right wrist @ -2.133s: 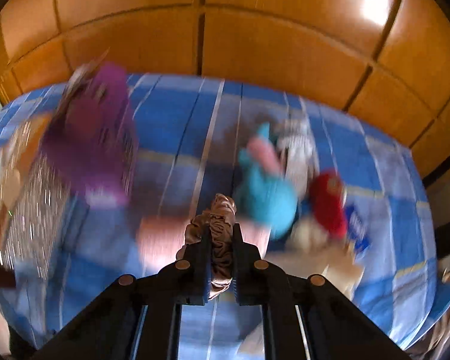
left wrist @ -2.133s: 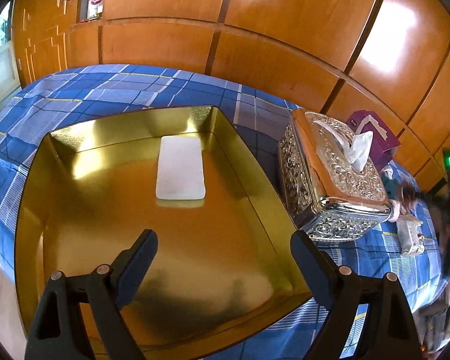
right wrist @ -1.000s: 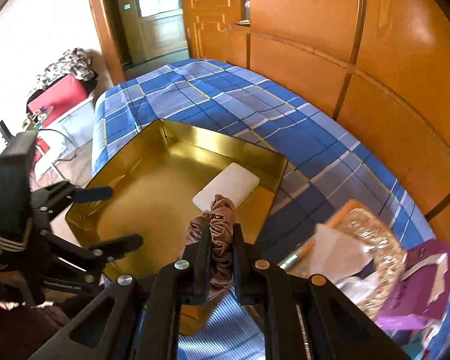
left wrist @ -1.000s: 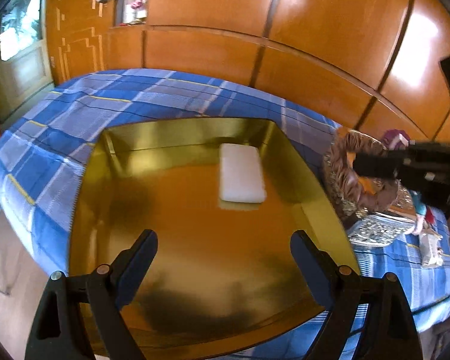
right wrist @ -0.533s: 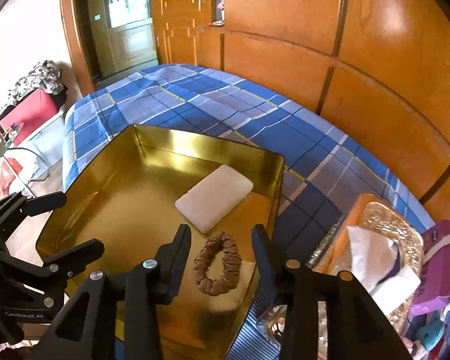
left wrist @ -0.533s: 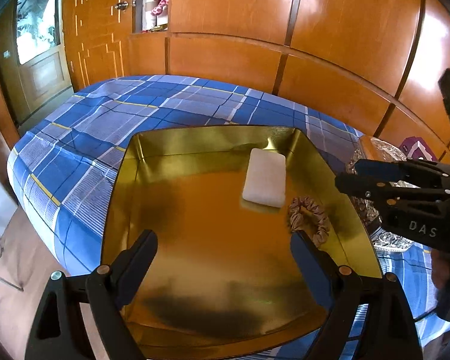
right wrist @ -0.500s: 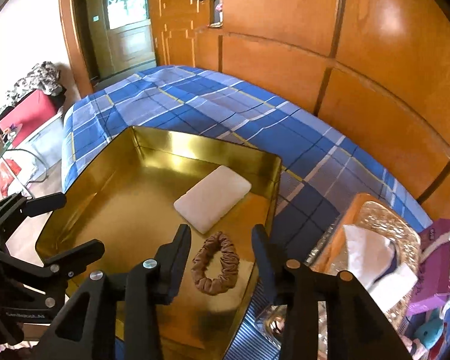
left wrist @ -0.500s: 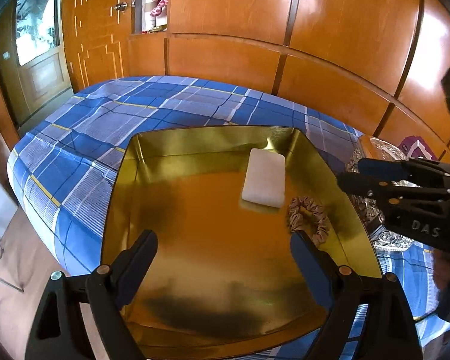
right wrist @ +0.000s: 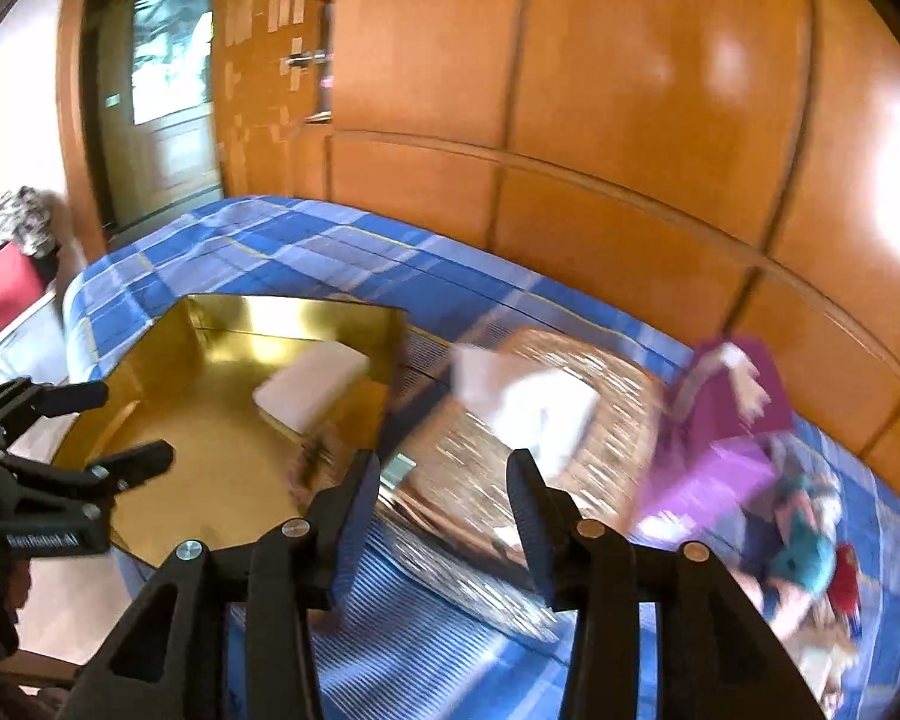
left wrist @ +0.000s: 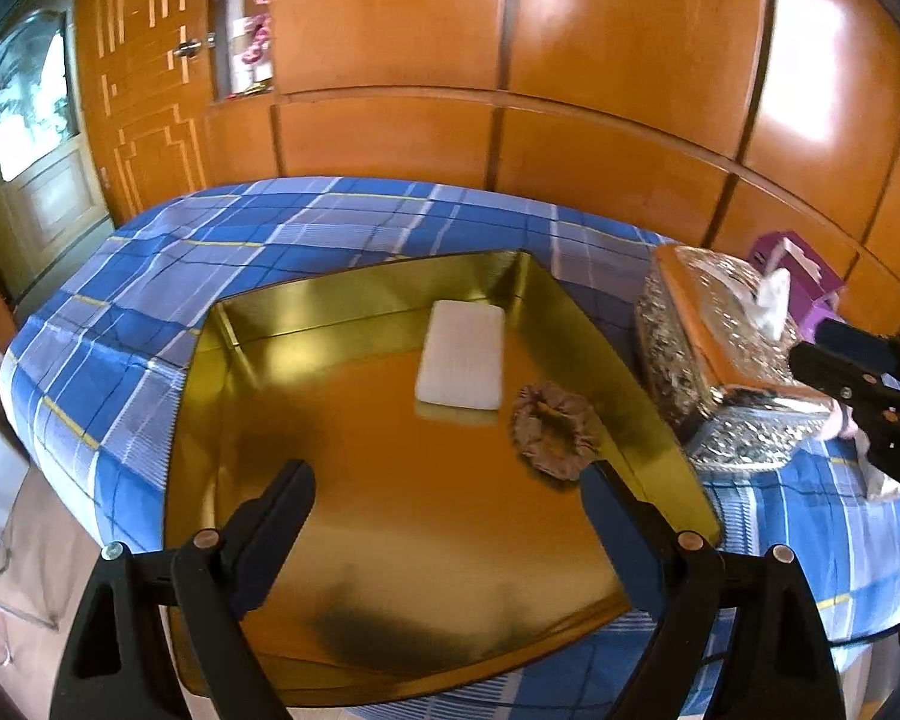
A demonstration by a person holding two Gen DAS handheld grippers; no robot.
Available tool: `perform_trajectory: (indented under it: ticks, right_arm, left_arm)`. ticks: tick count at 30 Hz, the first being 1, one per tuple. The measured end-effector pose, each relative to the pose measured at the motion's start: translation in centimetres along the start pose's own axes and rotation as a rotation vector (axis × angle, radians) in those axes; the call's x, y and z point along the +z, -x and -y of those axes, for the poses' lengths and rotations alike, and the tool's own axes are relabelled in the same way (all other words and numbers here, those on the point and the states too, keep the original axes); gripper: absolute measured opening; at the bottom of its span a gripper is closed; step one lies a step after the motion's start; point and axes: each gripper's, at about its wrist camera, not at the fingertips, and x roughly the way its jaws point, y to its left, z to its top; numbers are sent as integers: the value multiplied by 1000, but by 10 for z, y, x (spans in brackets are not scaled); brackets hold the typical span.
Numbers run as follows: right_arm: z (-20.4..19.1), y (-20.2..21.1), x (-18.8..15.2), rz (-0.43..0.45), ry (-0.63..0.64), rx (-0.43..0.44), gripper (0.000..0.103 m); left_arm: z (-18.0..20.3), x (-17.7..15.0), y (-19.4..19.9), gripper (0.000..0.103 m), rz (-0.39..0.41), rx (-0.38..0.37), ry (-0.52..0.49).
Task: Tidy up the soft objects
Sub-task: 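Move the left tool back to the pink towel roll and grasp it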
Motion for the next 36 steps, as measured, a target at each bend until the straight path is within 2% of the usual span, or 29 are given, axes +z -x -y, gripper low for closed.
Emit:
perform_trajectory:
  ticks: [5,10,14,20,24,30,36]
  right_arm:
    - [43,23,-33,-3,-111,-82,45]
    - [80,32,-70,-69,-187,-162,45]
    - [113,37,-110,-150,-261,-229,45]
    - [148,46,-167,-270,-364,-306,45]
    - [167,52,-202,-324,-440,-336,45]
    - [179,51,-220,-339,-511,-323,45]
    - [183,51,-226,-319,-544,-290,52]
  left_arm:
    - [23,0,7,91,1,-81,-61]
    - [60,4,15,91,3,-207,-169]
    - [110,7,25,91,12,-301,-329]
    - [179,9,40,90,36,-434,-516]
    - [231,15,27,88,-28,-489,-586]
    - [304,17,-11,77,-85,-465,-683]
    - [360,16,-51,75,-78,-402,-811]
